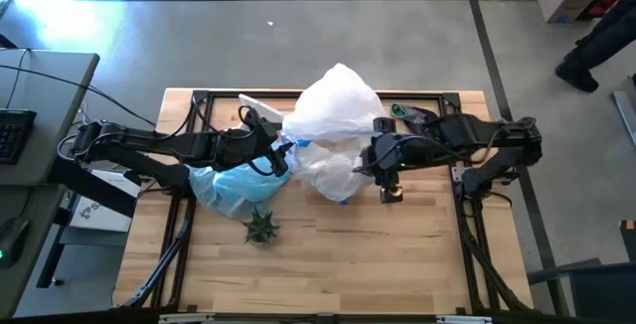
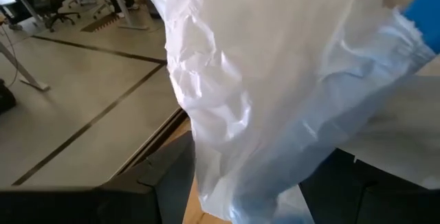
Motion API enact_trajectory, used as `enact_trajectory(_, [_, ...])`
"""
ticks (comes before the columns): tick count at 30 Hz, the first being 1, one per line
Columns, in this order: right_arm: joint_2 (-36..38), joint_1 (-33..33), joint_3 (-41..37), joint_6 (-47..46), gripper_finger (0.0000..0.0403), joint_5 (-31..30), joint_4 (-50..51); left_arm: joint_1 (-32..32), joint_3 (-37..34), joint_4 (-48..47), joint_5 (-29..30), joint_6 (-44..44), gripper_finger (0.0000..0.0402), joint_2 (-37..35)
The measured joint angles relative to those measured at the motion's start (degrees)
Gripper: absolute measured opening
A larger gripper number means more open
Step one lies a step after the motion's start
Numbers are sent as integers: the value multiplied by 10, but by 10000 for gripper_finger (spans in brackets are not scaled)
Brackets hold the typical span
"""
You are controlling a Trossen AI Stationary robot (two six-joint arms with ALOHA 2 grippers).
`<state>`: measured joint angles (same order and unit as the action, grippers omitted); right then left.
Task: Place trash/remove bag and relplace
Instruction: Insert the new trash bag into the trash bin
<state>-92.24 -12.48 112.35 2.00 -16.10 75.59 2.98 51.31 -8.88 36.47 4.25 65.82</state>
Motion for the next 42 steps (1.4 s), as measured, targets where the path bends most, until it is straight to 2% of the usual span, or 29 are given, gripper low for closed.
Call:
enact_trajectory(9, [1, -2, 52, 31, 148, -59, -16, 0, 0, 0, 0, 0, 214, 0])
enact_trajectory(21, [-1, 28, -5, 56, 145, -81, -45, 0, 0, -1, -5, 0, 214, 0])
enact_trajectory(33, [-27, 30, -7, 105, 145, -133, -52, 1, 0, 2, -4, 1, 214, 0])
enact_trajectory(42, [-77, 57, -7, 150, 145, -230, -39, 1, 0, 2, -13, 16, 214, 0])
